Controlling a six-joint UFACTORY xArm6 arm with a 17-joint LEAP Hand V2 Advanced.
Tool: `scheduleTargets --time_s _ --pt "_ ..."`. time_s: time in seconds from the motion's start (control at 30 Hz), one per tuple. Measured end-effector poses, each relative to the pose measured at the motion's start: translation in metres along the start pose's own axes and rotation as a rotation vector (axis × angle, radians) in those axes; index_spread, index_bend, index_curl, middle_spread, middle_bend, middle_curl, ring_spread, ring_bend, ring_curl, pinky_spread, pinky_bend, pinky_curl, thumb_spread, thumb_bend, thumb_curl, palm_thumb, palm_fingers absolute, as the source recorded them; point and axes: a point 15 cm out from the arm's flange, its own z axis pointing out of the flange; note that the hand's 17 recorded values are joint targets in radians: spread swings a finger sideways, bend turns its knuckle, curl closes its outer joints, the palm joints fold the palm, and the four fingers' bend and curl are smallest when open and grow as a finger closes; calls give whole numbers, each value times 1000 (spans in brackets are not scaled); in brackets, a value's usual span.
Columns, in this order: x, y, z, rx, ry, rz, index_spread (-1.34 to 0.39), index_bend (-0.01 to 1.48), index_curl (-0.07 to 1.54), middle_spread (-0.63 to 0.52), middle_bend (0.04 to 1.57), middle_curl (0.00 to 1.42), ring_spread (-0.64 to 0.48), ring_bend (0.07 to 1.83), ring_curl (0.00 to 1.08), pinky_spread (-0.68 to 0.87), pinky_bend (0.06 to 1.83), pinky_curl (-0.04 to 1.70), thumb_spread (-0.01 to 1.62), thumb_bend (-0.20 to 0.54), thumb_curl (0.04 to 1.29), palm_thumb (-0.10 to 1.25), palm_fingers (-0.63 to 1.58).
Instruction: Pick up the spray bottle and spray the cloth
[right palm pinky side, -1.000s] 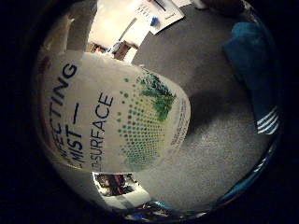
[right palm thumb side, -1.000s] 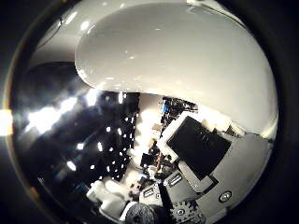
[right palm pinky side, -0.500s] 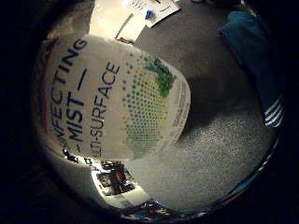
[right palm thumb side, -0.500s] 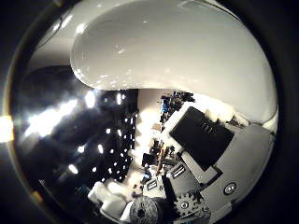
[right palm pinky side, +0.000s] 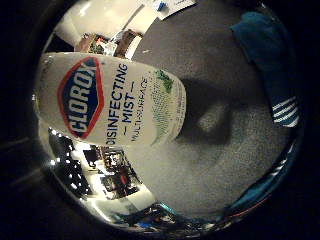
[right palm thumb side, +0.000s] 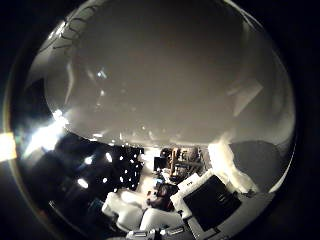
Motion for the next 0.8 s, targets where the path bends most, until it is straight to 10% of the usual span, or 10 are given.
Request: scheduleTargets --time_s 0.8 --pt "-24 20 -168 52 442 -249 -432 266 364 15 167 262 56 231 263 396 298 330 985 -28 509 825 274"
